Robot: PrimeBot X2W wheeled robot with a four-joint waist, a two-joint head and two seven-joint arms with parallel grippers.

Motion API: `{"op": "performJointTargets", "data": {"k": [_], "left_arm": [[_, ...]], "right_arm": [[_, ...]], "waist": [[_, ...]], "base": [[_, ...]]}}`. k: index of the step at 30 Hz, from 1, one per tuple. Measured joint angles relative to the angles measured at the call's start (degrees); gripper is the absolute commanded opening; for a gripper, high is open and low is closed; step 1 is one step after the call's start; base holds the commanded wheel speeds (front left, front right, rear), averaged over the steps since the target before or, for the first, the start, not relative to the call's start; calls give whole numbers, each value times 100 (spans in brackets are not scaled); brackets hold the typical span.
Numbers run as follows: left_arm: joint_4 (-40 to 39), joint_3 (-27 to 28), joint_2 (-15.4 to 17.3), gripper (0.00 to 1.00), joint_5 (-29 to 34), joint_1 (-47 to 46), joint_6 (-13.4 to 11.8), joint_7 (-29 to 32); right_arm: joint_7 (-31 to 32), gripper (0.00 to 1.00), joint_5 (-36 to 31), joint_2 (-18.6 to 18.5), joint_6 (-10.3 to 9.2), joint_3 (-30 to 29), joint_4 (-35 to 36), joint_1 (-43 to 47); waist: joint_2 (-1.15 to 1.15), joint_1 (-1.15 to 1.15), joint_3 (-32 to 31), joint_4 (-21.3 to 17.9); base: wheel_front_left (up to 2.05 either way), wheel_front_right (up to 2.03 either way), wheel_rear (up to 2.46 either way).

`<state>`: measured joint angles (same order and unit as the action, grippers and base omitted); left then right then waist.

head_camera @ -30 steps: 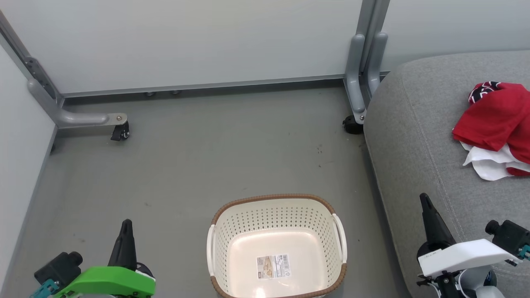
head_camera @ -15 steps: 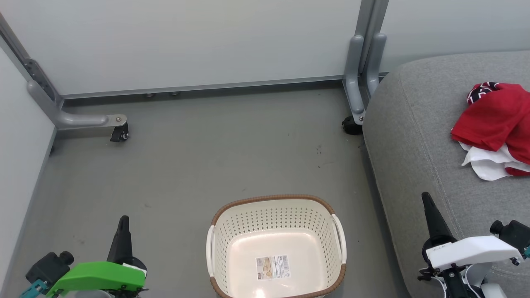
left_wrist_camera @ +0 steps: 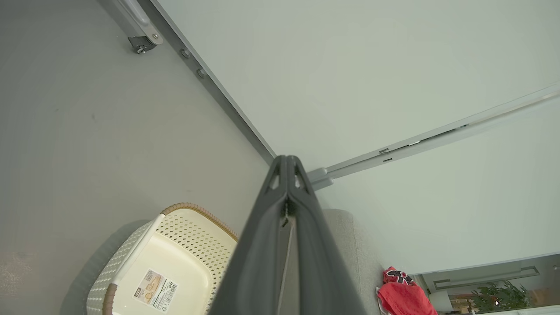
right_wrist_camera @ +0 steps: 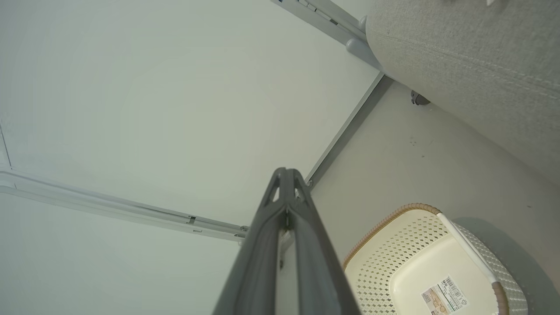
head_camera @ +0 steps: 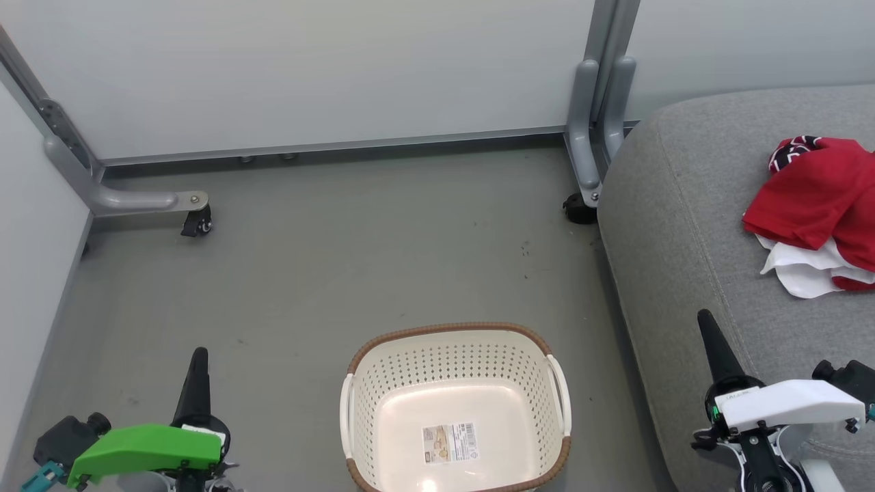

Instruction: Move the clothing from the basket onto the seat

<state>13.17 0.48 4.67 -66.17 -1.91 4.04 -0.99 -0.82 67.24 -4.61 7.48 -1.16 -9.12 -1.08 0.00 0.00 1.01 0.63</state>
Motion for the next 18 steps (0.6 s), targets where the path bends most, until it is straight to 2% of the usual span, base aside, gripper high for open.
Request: {"op": "performJointTargets", "data": {"k": [18], "left_arm": [[24,198,-43,0,-959,-133,111,263]], "right_arm": [[188,0,983,-2,0,-98,-175,-157]], "waist": [[0,0,-26,-19]], "base": [[0,0,0]]}}
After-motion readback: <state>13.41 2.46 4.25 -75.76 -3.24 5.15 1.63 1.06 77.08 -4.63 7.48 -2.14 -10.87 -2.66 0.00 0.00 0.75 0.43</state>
